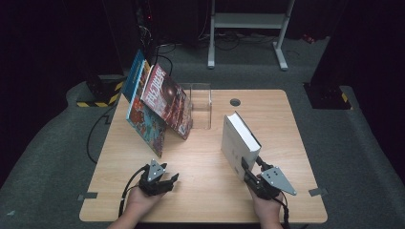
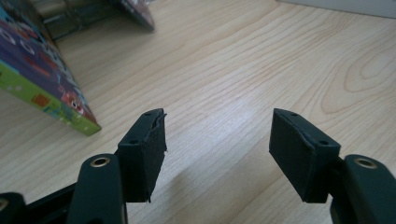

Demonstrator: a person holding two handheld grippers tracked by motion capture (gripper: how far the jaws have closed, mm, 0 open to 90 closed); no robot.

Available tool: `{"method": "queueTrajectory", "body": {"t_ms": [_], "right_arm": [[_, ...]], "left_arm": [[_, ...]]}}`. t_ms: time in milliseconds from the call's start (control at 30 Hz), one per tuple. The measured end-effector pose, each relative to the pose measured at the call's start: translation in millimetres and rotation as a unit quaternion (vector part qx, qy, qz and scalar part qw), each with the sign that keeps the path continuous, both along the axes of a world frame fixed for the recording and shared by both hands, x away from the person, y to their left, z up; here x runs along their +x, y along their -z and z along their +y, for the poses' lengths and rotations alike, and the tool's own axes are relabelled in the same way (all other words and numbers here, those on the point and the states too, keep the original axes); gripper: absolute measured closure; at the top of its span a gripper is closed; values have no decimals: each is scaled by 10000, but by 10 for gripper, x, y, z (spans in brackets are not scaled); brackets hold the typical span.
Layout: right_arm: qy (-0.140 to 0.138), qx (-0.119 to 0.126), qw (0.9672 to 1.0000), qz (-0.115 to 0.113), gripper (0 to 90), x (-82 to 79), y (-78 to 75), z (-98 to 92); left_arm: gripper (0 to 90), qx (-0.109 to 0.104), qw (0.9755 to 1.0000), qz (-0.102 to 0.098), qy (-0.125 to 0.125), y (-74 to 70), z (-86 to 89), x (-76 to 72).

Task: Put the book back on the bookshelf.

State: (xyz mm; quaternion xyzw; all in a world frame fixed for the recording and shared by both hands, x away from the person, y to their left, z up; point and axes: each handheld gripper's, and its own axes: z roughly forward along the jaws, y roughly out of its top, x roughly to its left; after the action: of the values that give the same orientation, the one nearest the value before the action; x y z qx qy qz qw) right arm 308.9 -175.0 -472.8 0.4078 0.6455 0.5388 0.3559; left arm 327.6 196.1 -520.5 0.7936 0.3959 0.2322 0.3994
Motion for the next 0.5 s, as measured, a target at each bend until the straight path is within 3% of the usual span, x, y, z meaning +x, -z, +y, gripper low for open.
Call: {"method": "queueTrajectory", "body": {"t_ms": [100,200,333,400,500], "right_arm": [[-12,25,10000,76,513,12,-14,-2],[-40,54,9998,198,495,22,-40,-16],[-63,100,9995,292,429,31,-71,-26],[-134,122,9990,401,315,52,-102,-45],[-206,38,9984,525,302,73,-137,-44]], "left_arm": [[365,-18,10000,82,5,6,13,16],[361,118,9999,82,42,15,-19,5],[360,222,9997,82,103,20,-47,-4],[359,256,9995,108,150,23,-46,-1],[359,283,9994,122,176,28,-60,-11]]}}
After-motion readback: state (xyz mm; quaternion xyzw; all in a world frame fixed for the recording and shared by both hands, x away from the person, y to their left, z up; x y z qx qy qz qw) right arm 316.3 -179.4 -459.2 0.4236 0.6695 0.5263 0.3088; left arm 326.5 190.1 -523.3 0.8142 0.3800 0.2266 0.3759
